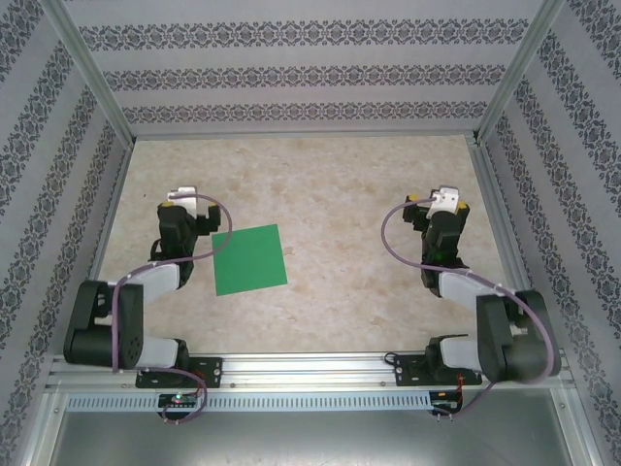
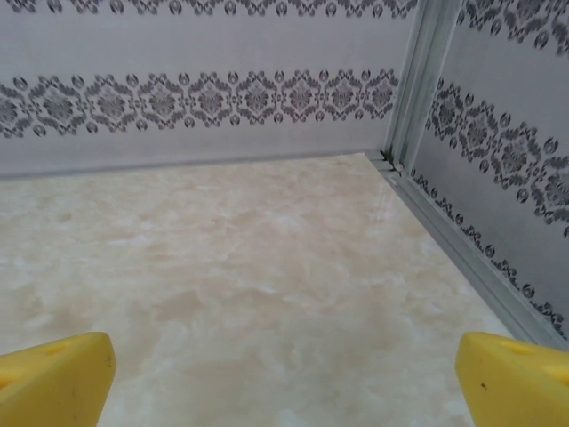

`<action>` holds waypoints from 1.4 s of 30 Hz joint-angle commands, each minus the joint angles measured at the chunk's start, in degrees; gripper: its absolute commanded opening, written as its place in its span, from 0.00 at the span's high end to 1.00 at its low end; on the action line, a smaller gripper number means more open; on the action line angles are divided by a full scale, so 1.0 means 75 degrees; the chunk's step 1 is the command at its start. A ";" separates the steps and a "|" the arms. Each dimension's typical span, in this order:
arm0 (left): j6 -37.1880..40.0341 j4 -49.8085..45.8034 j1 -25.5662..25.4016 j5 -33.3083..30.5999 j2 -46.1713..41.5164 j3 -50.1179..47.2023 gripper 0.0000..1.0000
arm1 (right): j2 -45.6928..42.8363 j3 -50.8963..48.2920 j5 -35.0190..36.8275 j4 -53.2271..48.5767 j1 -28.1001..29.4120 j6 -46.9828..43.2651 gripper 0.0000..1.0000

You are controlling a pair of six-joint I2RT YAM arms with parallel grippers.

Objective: Fold a paper plane with a square sheet of paper (pick it up from the middle)
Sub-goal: Move the square sheet of paper to the center of the table.

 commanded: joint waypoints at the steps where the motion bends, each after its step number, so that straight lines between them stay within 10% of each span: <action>1: -0.0453 -0.1829 -0.0072 -0.0376 -0.0740 0.0591 0.00 | -0.0649 0.0790 0.0401 -0.1802 0.0287 0.0315 0.02; 14: -0.2203 -0.5737 -0.0066 -0.0390 -0.1931 0.2443 0.00 | 0.0619 0.4366 0.0388 -0.6868 0.2450 0.2827 0.02; 32: -0.3368 -0.7421 0.0522 0.0408 -0.0608 0.3519 0.00 | 0.5525 0.8611 0.0156 -0.9326 0.6144 0.1623 0.02; 42: -0.3312 -0.7538 0.0747 0.0362 -0.0612 0.3466 0.00 | 0.7167 1.0280 0.0223 -1.0304 0.6603 0.1209 0.02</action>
